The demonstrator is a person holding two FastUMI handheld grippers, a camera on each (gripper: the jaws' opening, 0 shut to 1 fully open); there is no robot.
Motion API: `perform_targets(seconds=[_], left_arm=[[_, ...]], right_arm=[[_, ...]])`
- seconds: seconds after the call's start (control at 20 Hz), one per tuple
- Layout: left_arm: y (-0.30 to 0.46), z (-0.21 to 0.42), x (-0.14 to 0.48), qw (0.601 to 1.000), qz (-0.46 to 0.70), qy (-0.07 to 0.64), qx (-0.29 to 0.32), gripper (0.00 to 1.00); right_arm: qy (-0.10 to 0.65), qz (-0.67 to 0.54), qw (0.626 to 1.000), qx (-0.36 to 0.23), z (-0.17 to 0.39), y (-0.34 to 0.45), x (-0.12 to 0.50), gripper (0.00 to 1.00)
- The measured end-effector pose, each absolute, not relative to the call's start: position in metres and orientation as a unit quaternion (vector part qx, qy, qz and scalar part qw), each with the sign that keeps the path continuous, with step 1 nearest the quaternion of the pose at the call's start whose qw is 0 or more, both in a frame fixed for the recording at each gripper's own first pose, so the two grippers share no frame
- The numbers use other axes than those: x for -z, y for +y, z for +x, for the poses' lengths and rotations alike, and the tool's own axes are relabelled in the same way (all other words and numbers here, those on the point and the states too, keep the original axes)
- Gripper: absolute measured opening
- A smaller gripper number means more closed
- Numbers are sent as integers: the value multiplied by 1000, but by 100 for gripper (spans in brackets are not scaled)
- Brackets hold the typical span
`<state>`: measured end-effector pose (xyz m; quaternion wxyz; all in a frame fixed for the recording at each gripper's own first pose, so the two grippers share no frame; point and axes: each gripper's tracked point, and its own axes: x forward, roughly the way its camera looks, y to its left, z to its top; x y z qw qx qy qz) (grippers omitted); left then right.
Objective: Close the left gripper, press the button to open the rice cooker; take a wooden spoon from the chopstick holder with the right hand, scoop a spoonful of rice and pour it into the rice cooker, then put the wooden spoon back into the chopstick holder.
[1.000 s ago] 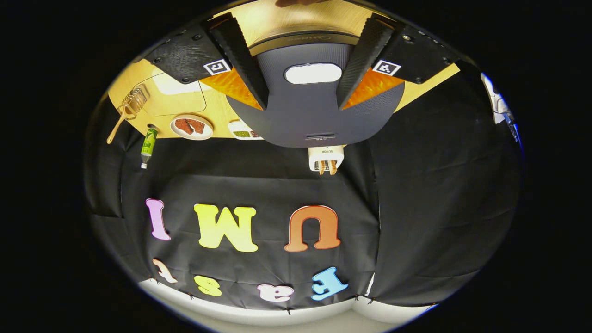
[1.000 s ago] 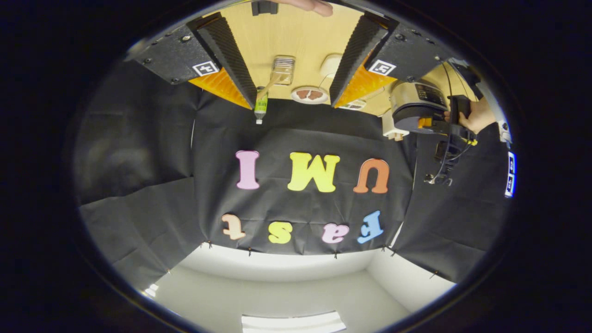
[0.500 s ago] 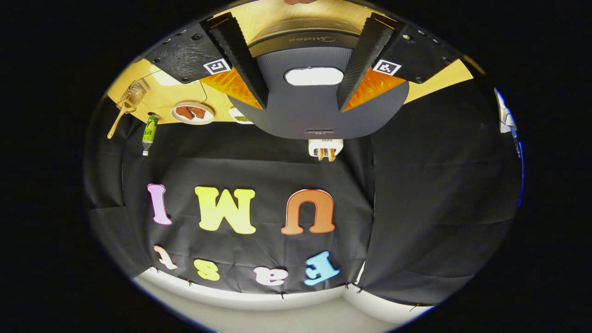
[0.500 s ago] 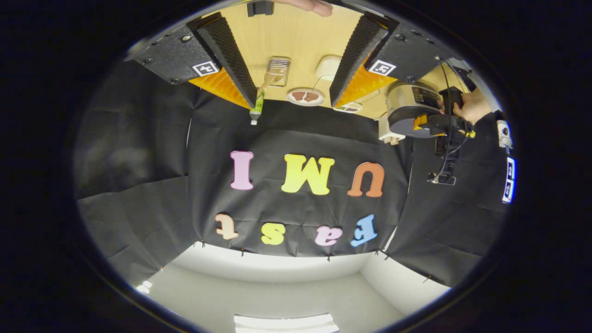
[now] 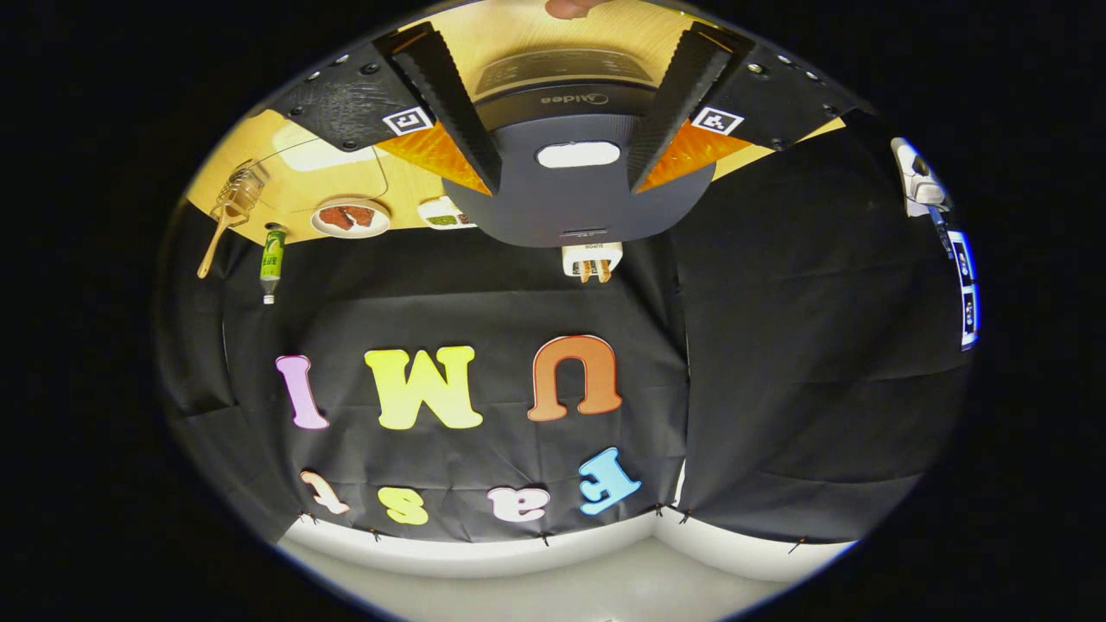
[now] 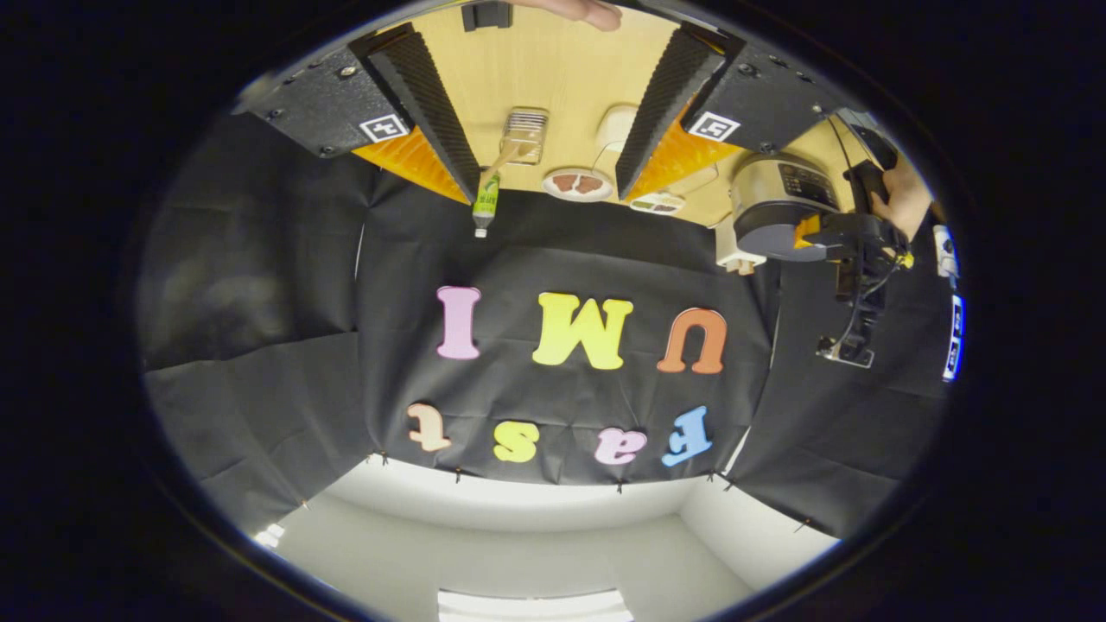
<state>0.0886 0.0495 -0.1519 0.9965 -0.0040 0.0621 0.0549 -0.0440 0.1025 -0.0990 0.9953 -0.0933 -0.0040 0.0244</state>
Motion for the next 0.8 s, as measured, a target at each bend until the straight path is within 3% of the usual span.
perform_targets(seconds=[0.05, 0.1, 0.15, 0.2, 0.45, 0.8], left_arm=[[45, 81, 145, 997, -4, 64, -50, 84], [43, 73, 136, 997, -4, 62, -52, 94], [43, 66, 128, 997, -4, 63, -54, 87], [40, 58, 119, 996, -7, 62, -57, 95], [5, 14, 75, 998, -50, 45, -11, 95], [-10, -46, 61, 998, -47, 39, -7, 95]], right_arm=[[-4, -92, 996, -23, -44, 103, 99, 99], [-5, -91, 996, -22, -44, 104, 98, 100], [-6, -90, 996, -21, -45, 105, 97, 100], [-8, -89, 996, -20, -46, 105, 96, 100], [-19, -58, 998, -26, -49, 111, 95, 99], [-13, -35, 999, -18, -55, 84, 83, 100]])
